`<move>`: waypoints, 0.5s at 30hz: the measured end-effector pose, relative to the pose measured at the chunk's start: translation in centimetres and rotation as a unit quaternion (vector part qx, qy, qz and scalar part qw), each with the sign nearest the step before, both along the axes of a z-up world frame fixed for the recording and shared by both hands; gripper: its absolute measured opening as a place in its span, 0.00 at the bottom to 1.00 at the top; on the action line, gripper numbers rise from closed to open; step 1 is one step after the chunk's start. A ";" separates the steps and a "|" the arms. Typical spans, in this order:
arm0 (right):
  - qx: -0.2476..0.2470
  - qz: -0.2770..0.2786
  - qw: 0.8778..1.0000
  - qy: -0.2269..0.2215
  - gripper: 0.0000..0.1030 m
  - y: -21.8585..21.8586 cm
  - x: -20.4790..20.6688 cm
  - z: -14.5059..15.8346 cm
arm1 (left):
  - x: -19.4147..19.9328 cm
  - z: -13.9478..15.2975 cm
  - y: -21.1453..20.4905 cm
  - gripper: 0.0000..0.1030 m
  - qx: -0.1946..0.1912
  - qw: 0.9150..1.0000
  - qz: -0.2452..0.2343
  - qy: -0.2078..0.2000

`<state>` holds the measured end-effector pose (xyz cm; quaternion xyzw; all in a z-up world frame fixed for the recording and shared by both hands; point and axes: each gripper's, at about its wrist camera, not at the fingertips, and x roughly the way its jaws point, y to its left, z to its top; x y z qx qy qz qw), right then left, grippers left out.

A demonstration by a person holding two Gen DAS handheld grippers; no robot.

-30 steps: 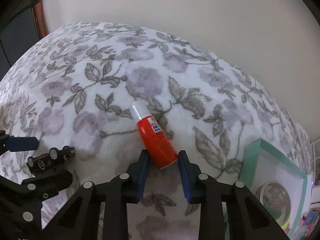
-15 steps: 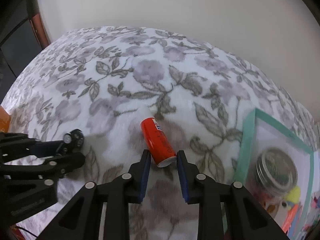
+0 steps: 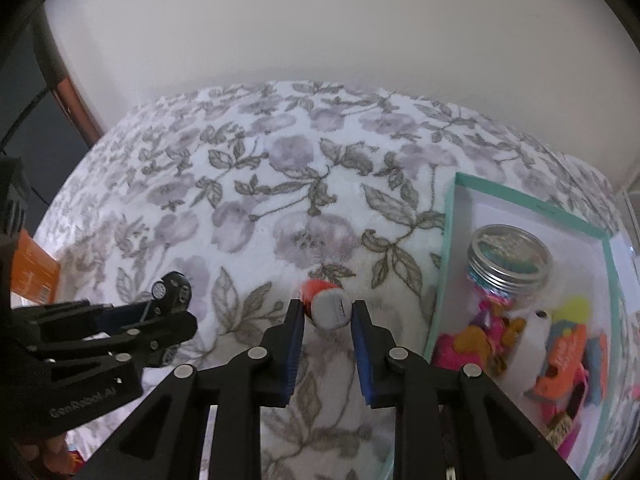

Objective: Organize rigid objects
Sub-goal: 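Lift toy car and glue bottle and carry both over the tray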

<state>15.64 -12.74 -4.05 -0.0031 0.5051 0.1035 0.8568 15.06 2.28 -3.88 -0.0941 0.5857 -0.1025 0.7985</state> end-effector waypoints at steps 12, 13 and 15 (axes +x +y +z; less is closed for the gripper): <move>0.026 -0.059 0.997 -0.036 0.23 -3.5 -4.8 4.5 | -3.2 5.8 -3.8 0.32 -0.017 0.998 -0.001 -0.064; 0.030 -0.065 0.997 -0.042 0.23 -4.0 -5.2 5.0 | -3.5 6.3 -4.4 0.32 -0.021 0.997 -0.005 -0.070; 0.039 -0.083 0.994 -0.057 0.23 -5.3 -6.1 6.2 | -3.9 7.0 -5.3 0.32 -0.025 0.997 -0.009 -0.078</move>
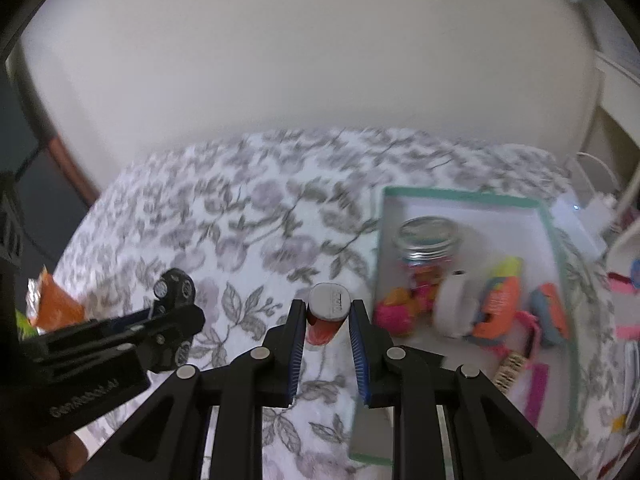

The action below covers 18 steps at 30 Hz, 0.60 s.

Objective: Organize rigid objects
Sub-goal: 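Lift toy car and glue bottle and carry both over the tray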

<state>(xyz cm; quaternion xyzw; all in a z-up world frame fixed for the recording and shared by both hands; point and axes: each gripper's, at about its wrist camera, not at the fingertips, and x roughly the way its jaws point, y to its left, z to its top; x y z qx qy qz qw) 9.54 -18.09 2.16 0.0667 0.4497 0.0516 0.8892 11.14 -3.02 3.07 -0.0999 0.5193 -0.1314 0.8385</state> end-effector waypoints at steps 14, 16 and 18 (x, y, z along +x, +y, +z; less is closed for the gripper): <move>-0.037 -0.160 0.986 -0.041 0.23 -10.5 -3.4 4.4 | -1.5 1.3 -8.9 0.32 0.001 0.997 -0.064 -0.038; -0.045 -0.180 0.982 -0.039 0.23 -12.0 -3.8 4.3 | -1.5 1.0 -10.4 0.32 0.001 0.996 -0.079 -0.039; -0.051 -0.198 0.978 -0.035 0.23 -13.4 -4.1 4.4 | -1.5 0.7 -11.9 0.32 0.006 0.995 -0.096 -0.042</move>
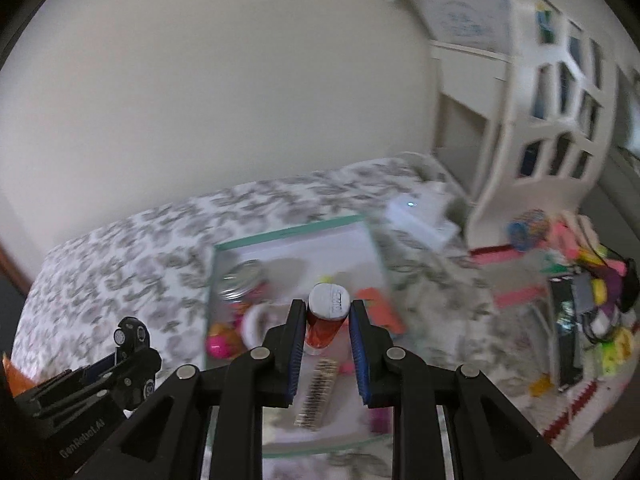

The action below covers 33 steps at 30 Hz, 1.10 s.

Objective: Organize rigid objects
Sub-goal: 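Lift toy car and glue bottle and carry both over the tray, then lower toy car and glue bottle into the tray and open both tools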

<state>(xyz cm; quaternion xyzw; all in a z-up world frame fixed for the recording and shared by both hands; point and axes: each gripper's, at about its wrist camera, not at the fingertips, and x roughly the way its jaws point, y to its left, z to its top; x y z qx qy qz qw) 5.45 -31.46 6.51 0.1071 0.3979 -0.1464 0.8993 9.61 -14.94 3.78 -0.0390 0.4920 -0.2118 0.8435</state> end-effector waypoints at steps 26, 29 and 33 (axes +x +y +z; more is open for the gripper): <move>-0.016 0.009 0.992 0.127 0.23 -1.6 0.7 -6.2 | -0.4 -4.1 -5.7 0.32 0.023 0.996 -0.086 -0.019; -0.015 0.009 0.991 0.129 0.23 -1.8 0.8 -6.3 | -0.3 -4.2 -5.8 0.32 0.027 0.996 -0.086 -0.018; -0.012 0.014 0.991 0.133 0.23 -1.8 0.9 -6.6 | -0.2 -4.1 -5.4 0.32 0.025 0.996 -0.078 -0.020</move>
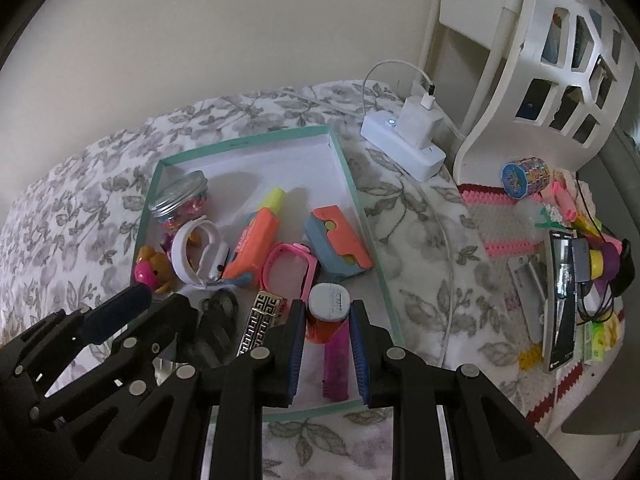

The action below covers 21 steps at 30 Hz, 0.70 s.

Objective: Organize rigid objects
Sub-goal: 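Lower toy car and glue bottle into the tray and open both tools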

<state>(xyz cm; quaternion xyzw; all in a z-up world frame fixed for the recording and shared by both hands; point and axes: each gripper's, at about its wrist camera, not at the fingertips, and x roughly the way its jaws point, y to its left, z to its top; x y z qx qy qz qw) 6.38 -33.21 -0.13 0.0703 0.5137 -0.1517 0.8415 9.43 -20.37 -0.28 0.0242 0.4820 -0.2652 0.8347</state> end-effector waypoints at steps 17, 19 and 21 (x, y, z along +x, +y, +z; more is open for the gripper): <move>-0.013 0.025 0.999 0.017 0.23 1.3 0.9 -1.3 | 2.2 -1.9 6.1 0.61 0.036 0.986 0.147 0.064; -0.015 0.028 0.999 0.019 0.24 1.4 1.0 -1.4 | 2.3 -2.3 6.7 0.62 0.047 0.984 0.156 0.070; -0.016 0.029 0.999 0.018 0.24 1.5 1.1 -1.5 | 2.3 -2.7 7.1 0.75 0.053 0.983 0.161 0.076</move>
